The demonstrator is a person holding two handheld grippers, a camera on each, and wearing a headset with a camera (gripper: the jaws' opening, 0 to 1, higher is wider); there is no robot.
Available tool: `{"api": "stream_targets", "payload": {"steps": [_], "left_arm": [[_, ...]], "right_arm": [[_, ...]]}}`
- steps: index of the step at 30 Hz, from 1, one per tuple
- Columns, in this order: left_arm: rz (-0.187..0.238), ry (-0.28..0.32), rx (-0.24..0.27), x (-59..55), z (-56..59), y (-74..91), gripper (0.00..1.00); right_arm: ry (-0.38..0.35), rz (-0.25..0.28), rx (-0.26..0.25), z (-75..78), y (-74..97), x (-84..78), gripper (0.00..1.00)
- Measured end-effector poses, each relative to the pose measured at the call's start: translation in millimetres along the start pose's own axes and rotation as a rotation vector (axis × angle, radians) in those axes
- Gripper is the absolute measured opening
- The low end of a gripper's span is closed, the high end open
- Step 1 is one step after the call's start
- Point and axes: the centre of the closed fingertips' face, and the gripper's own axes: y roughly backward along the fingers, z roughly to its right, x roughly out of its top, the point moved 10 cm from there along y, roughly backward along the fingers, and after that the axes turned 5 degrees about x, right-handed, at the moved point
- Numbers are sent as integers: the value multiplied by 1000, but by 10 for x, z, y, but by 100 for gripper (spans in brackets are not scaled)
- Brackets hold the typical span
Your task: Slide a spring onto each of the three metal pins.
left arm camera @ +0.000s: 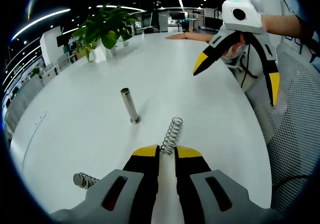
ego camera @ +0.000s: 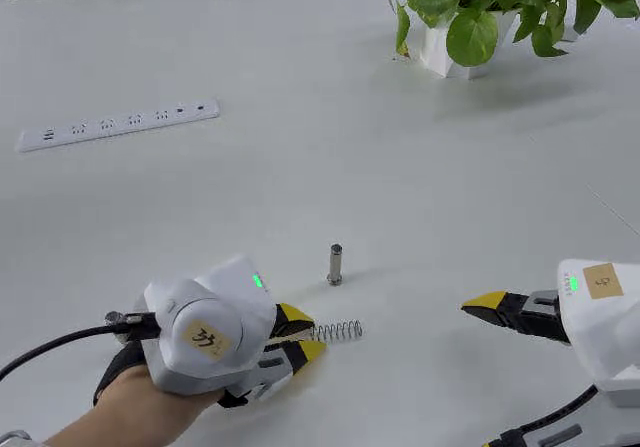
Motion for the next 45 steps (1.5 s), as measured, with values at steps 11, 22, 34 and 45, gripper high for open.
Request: {"api": "stream_targets", "payload": {"steps": [11, 22, 34, 45], "left_arm": [[7, -7, -6, 19, -21, 37, 8], [30, 21, -18, 11, -32, 143, 8], [37, 66, -6, -42, -27, 195, 7], [60, 111, 2, -72, -16, 321, 6]], "right_arm": [[0, 0, 1, -14, -11, 3, 98], [9, -2, 16, -31, -59, 56, 98], [16, -3, 24, -32, -87, 92, 98], [24, -1, 33, -64, -124, 133, 97]]}}
